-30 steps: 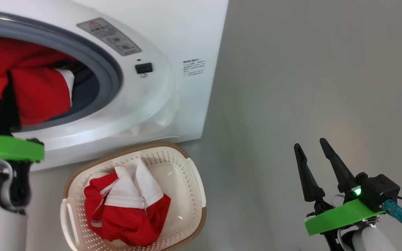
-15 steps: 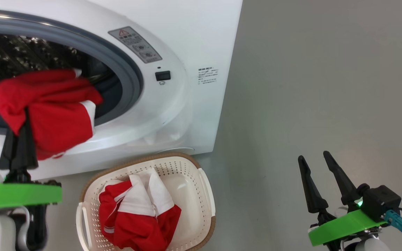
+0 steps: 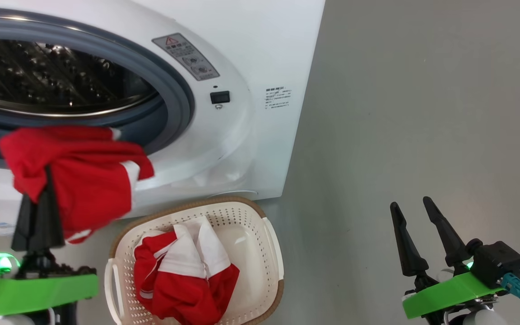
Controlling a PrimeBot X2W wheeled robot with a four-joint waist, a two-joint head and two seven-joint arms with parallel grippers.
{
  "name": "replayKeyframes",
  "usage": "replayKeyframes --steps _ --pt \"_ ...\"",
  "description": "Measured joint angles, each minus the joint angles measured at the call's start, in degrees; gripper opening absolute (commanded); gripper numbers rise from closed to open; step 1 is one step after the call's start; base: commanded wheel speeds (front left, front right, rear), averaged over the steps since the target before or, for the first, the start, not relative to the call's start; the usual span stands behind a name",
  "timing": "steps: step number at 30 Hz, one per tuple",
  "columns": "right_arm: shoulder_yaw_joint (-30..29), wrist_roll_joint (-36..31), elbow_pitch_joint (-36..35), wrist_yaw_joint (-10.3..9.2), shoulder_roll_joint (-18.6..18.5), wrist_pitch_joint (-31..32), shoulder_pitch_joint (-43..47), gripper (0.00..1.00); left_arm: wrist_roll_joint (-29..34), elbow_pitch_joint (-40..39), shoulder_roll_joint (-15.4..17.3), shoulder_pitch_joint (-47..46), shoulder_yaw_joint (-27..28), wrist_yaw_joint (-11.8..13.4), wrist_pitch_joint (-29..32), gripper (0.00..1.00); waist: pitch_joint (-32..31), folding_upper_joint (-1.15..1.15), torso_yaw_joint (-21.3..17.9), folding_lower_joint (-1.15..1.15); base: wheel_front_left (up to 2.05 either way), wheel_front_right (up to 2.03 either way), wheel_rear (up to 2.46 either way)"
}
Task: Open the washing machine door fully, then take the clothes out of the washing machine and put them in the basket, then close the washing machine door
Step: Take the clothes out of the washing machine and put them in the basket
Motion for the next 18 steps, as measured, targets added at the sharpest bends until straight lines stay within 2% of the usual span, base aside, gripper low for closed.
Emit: replayKeyframes --steps 18 --pt "0.7 0.0 -0.2 0.00 0.0 0.0 -0.5 1.00 -2.5 11.4 -0.3 1.5 -6.8 0.0 0.0 0.00 3.2 0.00 -0.8 0.00 0.00 0.00 0.00"
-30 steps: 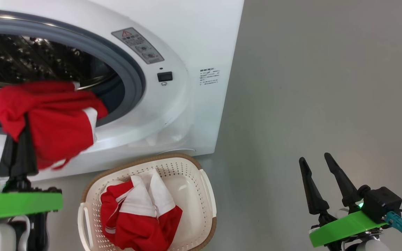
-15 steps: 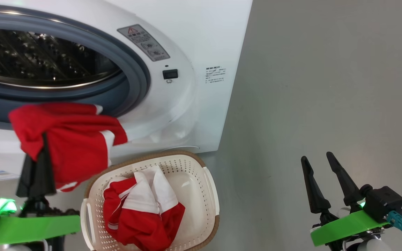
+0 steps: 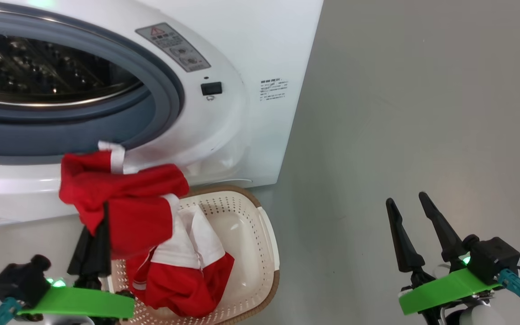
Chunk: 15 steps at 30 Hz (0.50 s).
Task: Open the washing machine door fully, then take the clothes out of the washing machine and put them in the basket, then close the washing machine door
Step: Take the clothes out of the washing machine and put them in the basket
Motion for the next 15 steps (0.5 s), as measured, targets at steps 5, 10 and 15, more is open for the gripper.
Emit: replayKeyframes --steps 5,10,15 --pt "0.5 0.1 -0.3 0.00 0.0 0.0 -1.4 1.00 0.0 4.9 0.6 -0.2 -1.5 0.0 0.0 0.00 1.3 0.00 -0.4 0.00 0.00 0.00 0.00" --pt "0.5 0.1 -0.5 0.00 0.0 0.0 -2.1 1.00 -0.1 9.8 1.0 -1.6 -3.5 0.0 0.0 0.00 2.9 0.00 -0.7 0.00 0.00 0.00 0.00" --pt "0.5 0.1 -0.8 0.00 0.0 0.0 -2.5 1.00 -0.9 14.6 1.4 -4.7 -4.8 0.0 0.0 0.00 4.5 0.00 -1.1 0.00 0.00 0.00 0.00"
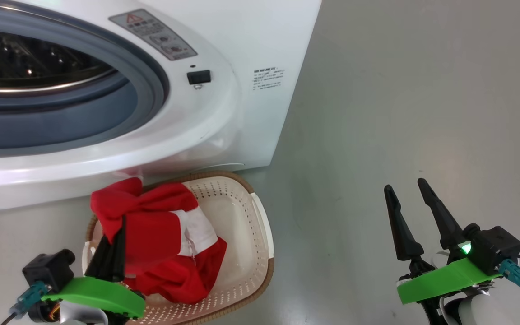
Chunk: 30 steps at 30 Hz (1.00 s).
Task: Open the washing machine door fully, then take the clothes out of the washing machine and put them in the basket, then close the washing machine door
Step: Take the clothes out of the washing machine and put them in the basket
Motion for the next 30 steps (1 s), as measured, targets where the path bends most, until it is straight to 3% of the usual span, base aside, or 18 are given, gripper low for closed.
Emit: replayKeyframes --steps 10,16,30 --pt "0.4 0.0 -0.6 0.00 0.0 0.0 -1.1 1.00 -1.5 10.2 1.1 -4.0 -4.0 0.0 0.0 0.00 2.8 0.00 -1.0 0.00 0.00 0.00 0.00" --pt "0.9 0.0 -0.9 0.00 0.0 0.0 -1.7 1.00 -4.3 16.5 1.9 -6.8 -9.3 0.0 0.0 0.00 5.0 0.00 -1.7 0.00 0.00 0.00 0.00" --pt "0.8 0.0 -1.7 0.00 0.0 0.0 -2.3 1.00 -14.4 23.1 4.2 -11.3 -21.9 0.0 0.0 0.00 8.7 0.00 -2.3 0.00 0.00 0.00 0.00"
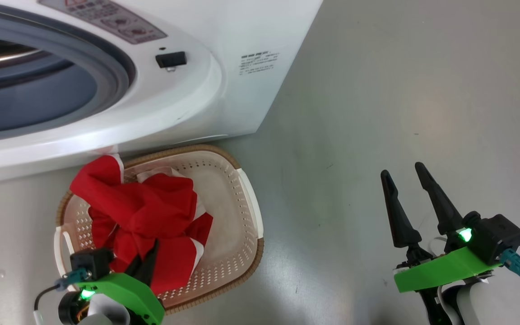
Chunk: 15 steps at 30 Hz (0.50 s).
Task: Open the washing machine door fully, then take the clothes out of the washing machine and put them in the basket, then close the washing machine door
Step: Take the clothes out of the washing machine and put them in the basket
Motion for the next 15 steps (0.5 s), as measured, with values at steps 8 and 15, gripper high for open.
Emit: replayKeyframes --steps 8,15 --pt "0.0 0.0 -0.3 0.00 0.0 0.0 -1.1 1.00 -4.1 1.2 1.3 -2.3 -3.4 0.0 0.0 0.00 1.0 0.00 0.1 0.00 0.00 0.00 0.00" --pt "-0.1 0.0 -0.2 0.00 0.0 0.0 -1.2 1.00 -3.8 1.4 1.7 -3.1 -1.8 0.0 0.0 0.96 0.9 0.00 0.3 0.00 0.00 0.00 0.00"
